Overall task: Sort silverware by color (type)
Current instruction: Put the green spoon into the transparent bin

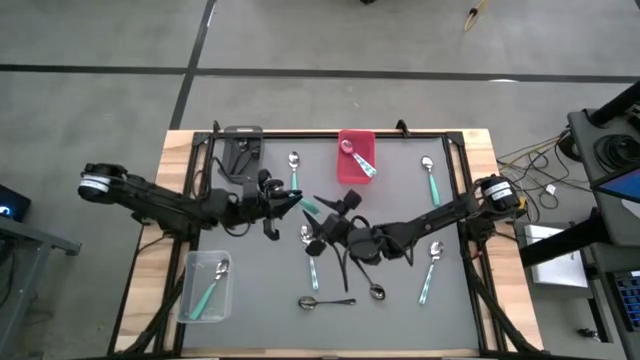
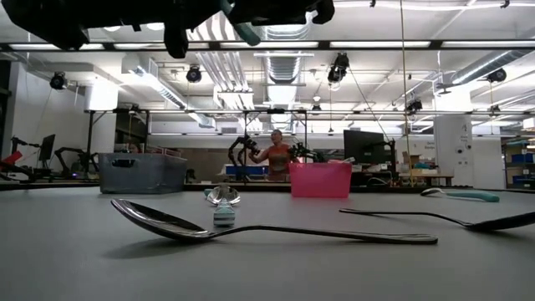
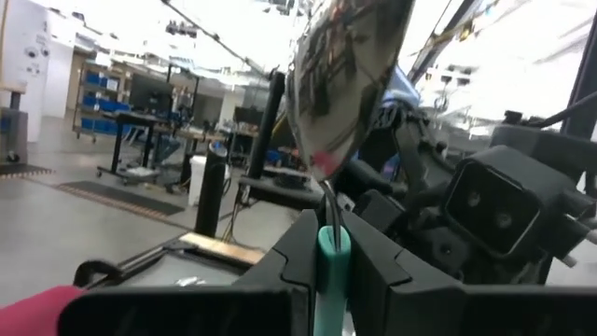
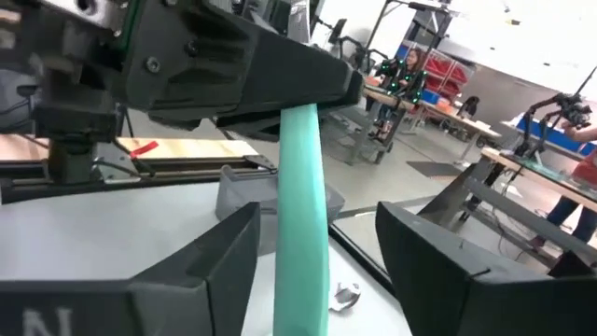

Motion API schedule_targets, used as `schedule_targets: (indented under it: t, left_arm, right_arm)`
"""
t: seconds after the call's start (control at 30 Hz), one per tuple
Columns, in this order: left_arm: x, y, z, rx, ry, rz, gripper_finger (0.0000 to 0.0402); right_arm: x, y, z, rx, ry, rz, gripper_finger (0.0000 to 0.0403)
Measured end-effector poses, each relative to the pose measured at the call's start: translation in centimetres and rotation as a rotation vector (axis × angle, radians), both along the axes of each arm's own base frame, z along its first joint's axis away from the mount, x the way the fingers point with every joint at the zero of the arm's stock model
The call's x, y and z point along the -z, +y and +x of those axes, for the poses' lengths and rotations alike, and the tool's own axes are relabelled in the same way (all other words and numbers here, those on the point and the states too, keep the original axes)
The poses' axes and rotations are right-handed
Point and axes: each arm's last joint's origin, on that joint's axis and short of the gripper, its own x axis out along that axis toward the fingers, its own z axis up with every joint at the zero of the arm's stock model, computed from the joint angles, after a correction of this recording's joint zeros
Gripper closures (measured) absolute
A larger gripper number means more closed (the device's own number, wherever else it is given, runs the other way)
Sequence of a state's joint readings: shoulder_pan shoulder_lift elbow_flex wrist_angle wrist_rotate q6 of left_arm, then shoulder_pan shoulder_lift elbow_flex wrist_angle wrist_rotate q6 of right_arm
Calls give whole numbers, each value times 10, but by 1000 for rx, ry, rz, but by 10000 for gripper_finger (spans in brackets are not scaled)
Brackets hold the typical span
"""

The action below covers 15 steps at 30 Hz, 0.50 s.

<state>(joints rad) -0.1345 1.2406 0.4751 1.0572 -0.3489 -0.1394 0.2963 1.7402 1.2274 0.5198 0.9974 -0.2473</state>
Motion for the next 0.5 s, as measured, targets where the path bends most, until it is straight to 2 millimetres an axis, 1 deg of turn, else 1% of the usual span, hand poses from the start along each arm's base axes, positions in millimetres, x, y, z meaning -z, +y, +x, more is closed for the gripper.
schedule_targets:
  t: [0.23, 0.33, 0.4, 0.5]
  left_arm:
    - [-9, 2, -17, 0, 114, 15, 385]
    - [-11, 3, -25, 0, 220, 29, 385]
    - [-9, 4, -30, 1, 337, 41, 385]
    - [-4, 2, -34, 12, 519, 46, 385]
  right_arm:
    - [5, 2, -2, -3, 26, 34, 191]
    - [5, 4, -5, -30, 57, 40, 191]
    - [1, 6, -9, -97, 86, 51, 191]
    - [-7, 7, -15, -278, 134, 103, 191]
